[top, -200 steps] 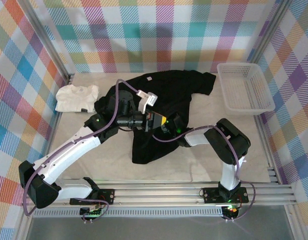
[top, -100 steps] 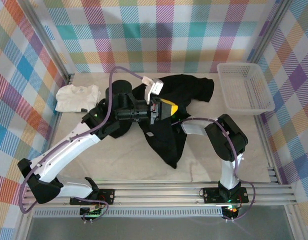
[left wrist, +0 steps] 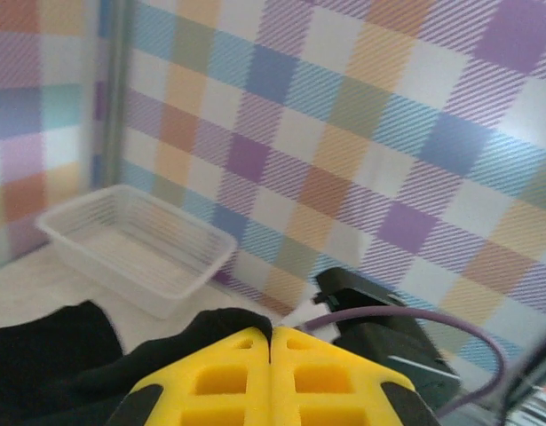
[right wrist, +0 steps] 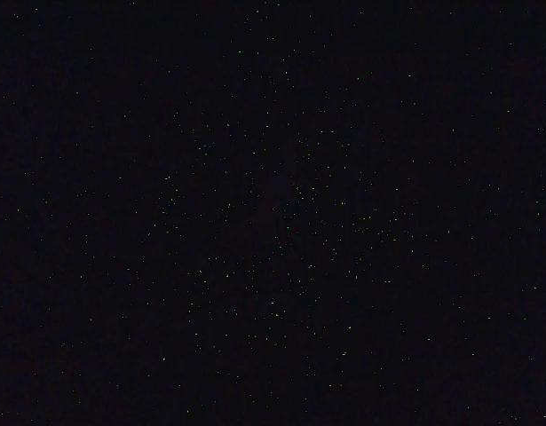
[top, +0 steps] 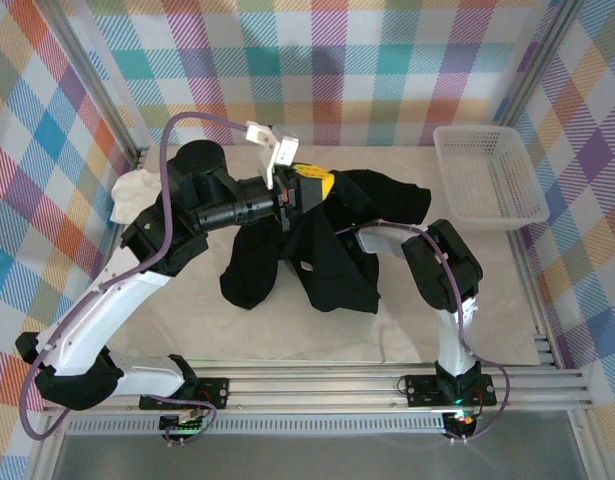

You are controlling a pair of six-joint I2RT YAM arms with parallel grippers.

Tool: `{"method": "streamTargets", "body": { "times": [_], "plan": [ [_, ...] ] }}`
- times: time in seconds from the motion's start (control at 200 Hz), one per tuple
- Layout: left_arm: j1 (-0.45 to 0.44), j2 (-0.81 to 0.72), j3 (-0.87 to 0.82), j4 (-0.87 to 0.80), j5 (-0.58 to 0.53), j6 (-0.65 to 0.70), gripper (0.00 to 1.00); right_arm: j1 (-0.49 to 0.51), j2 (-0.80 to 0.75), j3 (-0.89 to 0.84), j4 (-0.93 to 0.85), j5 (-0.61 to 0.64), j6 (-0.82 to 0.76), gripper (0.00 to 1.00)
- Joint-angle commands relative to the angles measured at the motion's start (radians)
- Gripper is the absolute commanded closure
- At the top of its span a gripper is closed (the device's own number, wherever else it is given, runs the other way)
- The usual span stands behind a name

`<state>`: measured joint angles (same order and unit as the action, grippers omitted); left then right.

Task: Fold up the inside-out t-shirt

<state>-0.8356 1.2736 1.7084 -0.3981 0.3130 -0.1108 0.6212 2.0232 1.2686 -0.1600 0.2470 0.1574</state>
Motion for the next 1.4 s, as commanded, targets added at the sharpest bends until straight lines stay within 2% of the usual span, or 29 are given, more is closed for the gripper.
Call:
{"method": "streamTargets", "body": {
  "times": [0.0, 0.075, 0.16, 0.2, 0.27, 0.335, 0.45, 0.625, 0.72, 0.78, 0.905, 1.015, 1.255, 1.395],
  "plan": [
    [-0.008, -0.031, 0.027, -0.011, -0.184, 0.082, 1.00, -0.010, 0.016, -0.022, -0.177, -0.072, 0.010, 0.24],
    [-0.004, -0.039, 0.019, -0.015, -0.273, 0.097, 1.00, -0.012, 0.037, -0.021, -0.225, -0.110, 0.001, 0.31],
    [0.009, -0.054, -0.002, -0.007, -0.367, 0.103, 1.00, -0.012, 0.056, -0.020, -0.243, -0.163, -0.021, 0.48],
    [0.020, -0.059, -0.013, -0.007, -0.416, 0.105, 1.00, -0.012, 0.060, -0.018, -0.242, -0.217, -0.042, 0.59],
    [0.050, -0.069, -0.041, -0.005, -0.500, 0.098, 1.00, -0.014, 0.039, -0.023, -0.225, -0.284, -0.064, 0.86],
    [0.106, -0.073, -0.078, -0.006, -0.537, 0.070, 1.00, -0.014, -0.018, -0.040, -0.195, -0.316, -0.082, 1.00],
    [0.249, -0.058, -0.174, -0.004, -0.561, -0.007, 1.00, -0.013, -0.149, -0.058, -0.158, -0.399, -0.116, 1.00],
    [0.504, 0.019, -0.375, 0.079, -0.587, -0.111, 1.00, -0.002, -0.301, -0.133, 0.016, -0.642, -0.043, 1.00],
    [0.593, 0.092, -0.431, 0.101, -0.606, -0.128, 1.00, 0.000, -0.368, -0.155, 0.081, -0.705, -0.031, 1.00],
    [0.612, 0.133, -0.469, 0.112, -0.619, -0.137, 1.00, -0.001, -0.403, -0.141, 0.104, -0.737, -0.045, 1.00],
    [0.618, 0.230, -0.525, 0.192, -0.557, -0.176, 1.00, -0.001, -0.422, -0.097, 0.185, -0.850, -0.029, 1.00],
    [0.632, 0.331, -0.526, 0.183, -0.574, -0.188, 1.00, -0.021, -0.437, -0.049, 0.183, -0.914, -0.035, 1.00],
    [0.698, 0.382, -0.624, 0.237, -0.542, -0.256, 1.00, -0.194, -0.552, -0.047, 0.404, -1.015, 0.127, 1.00],
    [0.756, 0.360, -0.706, 0.262, -0.489, -0.319, 1.00, -0.254, -0.584, -0.055, 0.417, -1.031, 0.138, 1.00]
  ]
}}
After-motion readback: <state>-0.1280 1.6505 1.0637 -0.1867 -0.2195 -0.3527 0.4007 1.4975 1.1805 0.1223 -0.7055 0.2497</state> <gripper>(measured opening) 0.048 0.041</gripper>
